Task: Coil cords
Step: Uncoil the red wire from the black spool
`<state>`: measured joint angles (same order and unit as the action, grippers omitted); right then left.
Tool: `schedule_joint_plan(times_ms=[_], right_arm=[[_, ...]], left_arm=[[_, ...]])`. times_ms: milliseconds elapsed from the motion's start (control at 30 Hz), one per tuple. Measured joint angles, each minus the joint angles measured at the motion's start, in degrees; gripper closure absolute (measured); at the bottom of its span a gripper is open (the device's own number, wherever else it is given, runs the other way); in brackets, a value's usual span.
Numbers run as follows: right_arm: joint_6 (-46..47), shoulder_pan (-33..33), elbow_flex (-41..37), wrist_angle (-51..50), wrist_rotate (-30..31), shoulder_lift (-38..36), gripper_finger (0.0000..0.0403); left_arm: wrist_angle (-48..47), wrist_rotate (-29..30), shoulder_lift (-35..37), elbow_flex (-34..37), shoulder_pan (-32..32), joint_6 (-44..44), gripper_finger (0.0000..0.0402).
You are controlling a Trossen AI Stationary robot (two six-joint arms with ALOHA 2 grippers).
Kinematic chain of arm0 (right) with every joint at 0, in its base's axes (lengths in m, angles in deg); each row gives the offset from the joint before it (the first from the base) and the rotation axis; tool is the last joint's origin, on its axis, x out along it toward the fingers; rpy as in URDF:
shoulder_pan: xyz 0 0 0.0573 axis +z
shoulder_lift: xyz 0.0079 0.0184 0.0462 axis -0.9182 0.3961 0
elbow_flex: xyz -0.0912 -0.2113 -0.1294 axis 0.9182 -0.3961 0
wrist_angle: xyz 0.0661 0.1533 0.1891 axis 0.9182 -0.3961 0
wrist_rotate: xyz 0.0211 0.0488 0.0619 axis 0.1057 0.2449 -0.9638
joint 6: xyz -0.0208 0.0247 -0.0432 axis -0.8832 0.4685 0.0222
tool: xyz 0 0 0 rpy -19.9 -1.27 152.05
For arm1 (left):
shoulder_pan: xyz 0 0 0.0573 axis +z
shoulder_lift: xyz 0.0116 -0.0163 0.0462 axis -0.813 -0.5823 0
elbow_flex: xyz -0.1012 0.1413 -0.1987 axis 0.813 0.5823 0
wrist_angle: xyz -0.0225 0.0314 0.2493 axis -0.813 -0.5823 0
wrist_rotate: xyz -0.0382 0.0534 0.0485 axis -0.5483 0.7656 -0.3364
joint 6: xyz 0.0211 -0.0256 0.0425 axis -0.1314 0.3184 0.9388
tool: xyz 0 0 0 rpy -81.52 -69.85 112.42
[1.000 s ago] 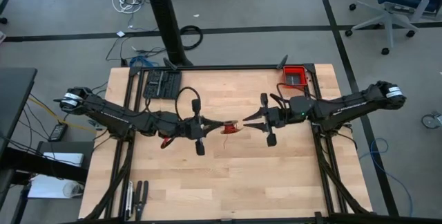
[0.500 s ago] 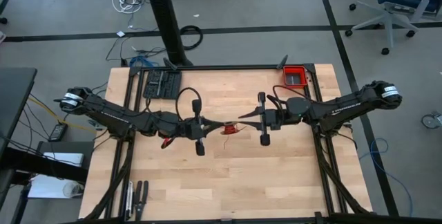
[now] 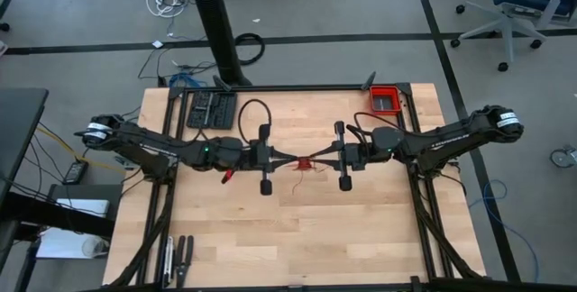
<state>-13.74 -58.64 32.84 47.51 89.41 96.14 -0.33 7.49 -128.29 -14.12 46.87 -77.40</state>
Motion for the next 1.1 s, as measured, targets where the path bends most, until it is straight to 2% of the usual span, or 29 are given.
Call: schedule_joint_plan(times_ms=[167, 433, 600, 700, 933, 1100], right_arm=[[4.9, -1.3, 0.0, -0.7, 1.7, 1.3, 0.0353], [10.5, -2.6, 0.0, -1.5, 0.7, 1.5, 0.0356], [10.7, -2.6, 0.0, -2.7, 1.0, 1.5, 0.0394], [10.8, -2.6, 0.0, -2.9, 1.9, 1.5, 0.0397], [10.6, -3.1, 0.0, -5.9, 4.4, 0.7, 0.0400], [9.3, -3.1, 0.0, -10.0, 5.5, -2.1, 0.0401]], left_arm=[[-0.6, -4.8, -0.1, 0.1, 2.7, -7.7, 0.0401], [-1.5, -5.6, -0.1, 0.1, 3.5, -8.2, 0.0401], [-2.2, -5.1, -0.1, 0.1, 3.4, -7.9, 0.0400], [-2.1, -3.8, -0.1, 0.1, 3.4, -7.7, 0.0382], [-3.9, -1.1, 0.1, 0.0, 3.4, -7.1, 0.0312], [-5.2, -0.6, 0.1, 0.0, 3.4, -6.3, 0.0294]])
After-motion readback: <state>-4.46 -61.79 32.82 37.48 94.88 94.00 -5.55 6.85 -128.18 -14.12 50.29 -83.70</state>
